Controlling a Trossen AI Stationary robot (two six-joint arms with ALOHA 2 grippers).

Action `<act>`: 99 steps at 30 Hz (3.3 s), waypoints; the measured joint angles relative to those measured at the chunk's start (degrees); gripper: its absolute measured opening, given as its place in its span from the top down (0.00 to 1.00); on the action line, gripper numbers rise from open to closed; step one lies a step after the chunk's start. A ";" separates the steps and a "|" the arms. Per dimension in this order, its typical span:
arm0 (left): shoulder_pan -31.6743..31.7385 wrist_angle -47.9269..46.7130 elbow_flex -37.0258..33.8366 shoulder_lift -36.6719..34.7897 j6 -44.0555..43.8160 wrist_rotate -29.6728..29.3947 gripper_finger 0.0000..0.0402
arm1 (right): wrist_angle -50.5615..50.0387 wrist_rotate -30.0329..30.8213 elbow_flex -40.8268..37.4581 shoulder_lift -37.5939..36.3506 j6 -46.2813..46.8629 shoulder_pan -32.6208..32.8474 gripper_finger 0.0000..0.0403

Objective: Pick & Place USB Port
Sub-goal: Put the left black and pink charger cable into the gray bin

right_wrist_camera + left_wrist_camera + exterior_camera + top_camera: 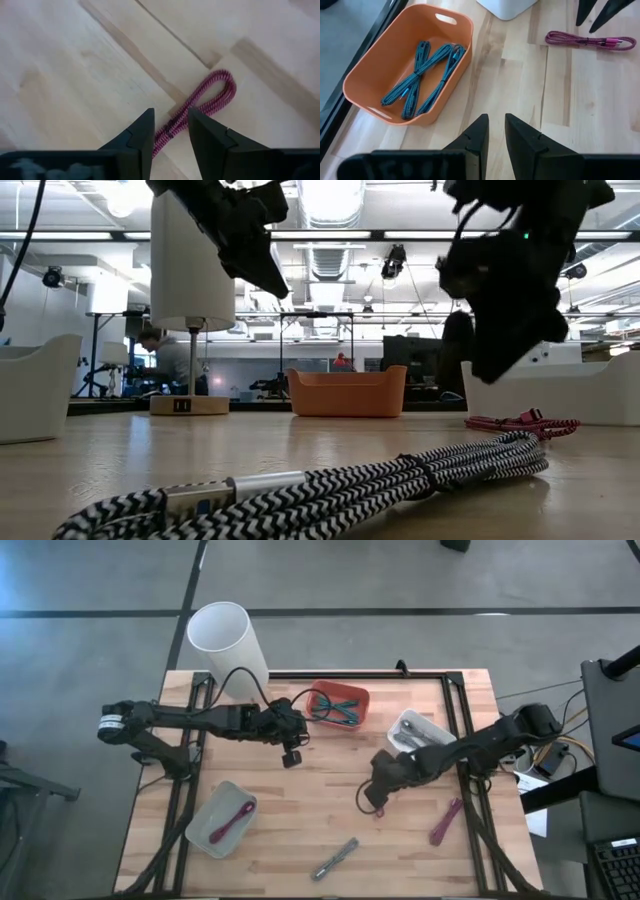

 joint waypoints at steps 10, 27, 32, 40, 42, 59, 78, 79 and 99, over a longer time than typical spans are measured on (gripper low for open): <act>0.00 0.09 -0.68 0.04 -0.01 0.00 0.83 | -2.45 0.63 1.76 6.55 5.15 0.28 0.73; 0.00 0.33 -0.73 0.04 -0.22 0.02 0.83 | -3.19 2.05 4.97 13.84 2.51 -0.14 0.79; 0.00 0.35 -0.73 0.04 -0.22 0.02 0.83 | -3.11 0.86 5.91 13.73 0.12 -0.18 0.88; 0.00 0.47 -0.72 0.04 -1.20 0.04 0.83 | -2.95 0.53 6.14 13.02 -2.95 -0.14 0.98; 0.00 0.68 -0.71 0.04 -1.21 0.04 0.83 | -3.02 0.68 6.69 11.92 -4.83 -0.14 0.98; -2.39 3.71 -0.68 -1.00 0.00 0.65 0.83 | 18.28 24.16 -1.97 -13.89 -26.48 -0.29 0.98; -8.98 62.50 -32.33 -10.51 1.89 -0.62 0.83 | 61.63 24.11 -22.06 -17.00 -39.84 -1.67 0.98; -8.97 68.07 -34.28 -9.87 1.24 -1.08 0.83 | 61.65 24.07 -21.87 -16.88 -39.86 -1.96 0.98; -8.68 61.14 -25.70 1.48 -1.57 -1.07 0.83 | 61.44 23.95 -4.38 0.58 -51.84 -3.07 0.98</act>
